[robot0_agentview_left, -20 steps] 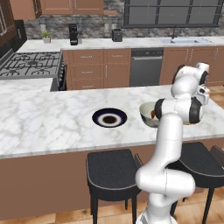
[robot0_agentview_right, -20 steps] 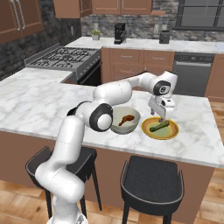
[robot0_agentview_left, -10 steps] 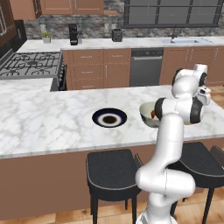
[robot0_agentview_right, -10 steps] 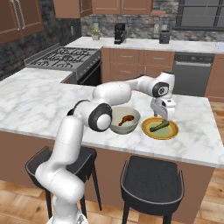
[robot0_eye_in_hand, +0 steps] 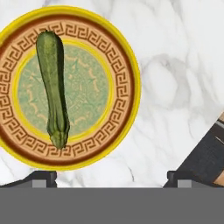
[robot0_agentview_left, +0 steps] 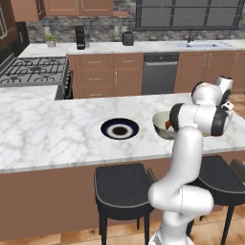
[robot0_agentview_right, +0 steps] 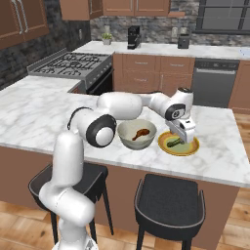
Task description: Pick the chicken drumstick and squash from their plates and place them in the bowl. Then put the bowl in the fridge.
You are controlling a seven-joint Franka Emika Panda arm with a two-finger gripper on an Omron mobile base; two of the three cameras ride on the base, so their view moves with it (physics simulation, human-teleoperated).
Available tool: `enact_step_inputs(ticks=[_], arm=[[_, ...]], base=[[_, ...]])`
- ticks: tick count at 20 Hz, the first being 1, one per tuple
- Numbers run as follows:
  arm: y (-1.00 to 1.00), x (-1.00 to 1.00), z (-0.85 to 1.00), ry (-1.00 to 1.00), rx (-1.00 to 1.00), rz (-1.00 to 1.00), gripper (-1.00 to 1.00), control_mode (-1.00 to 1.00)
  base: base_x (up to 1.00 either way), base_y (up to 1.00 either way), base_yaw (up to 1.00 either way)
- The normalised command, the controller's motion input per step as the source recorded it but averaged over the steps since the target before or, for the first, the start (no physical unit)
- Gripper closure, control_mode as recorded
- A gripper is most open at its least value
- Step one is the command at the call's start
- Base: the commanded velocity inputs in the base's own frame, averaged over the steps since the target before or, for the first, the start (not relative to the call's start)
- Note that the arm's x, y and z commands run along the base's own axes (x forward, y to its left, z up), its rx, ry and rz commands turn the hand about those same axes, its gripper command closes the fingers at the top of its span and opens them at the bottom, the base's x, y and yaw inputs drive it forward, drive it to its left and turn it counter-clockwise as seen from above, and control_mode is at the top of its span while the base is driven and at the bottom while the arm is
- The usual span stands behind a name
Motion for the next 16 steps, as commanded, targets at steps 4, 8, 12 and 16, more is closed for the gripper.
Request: enact_step_inputs(ticks=[4,8,12,16], arm=[[0.13,0.08,-0.01,-0.03,-0.04,0.01,-1.0,-1.0],[0.01,0.26,0.03,0.01,-0.12,0.0,-1.0,-1.0],[0.0,0.27,0.03,0.07,-0.06,0.0,-1.0,-1.0],[0.0,0.18,-0.02,0.11,0.0,0.0,-1.0,-1.0]], base=[[0.0,0.0,0.0],[0.0,0.0,0.0],[0.0,0.0,0.0],[0.0,0.0,0.0]])
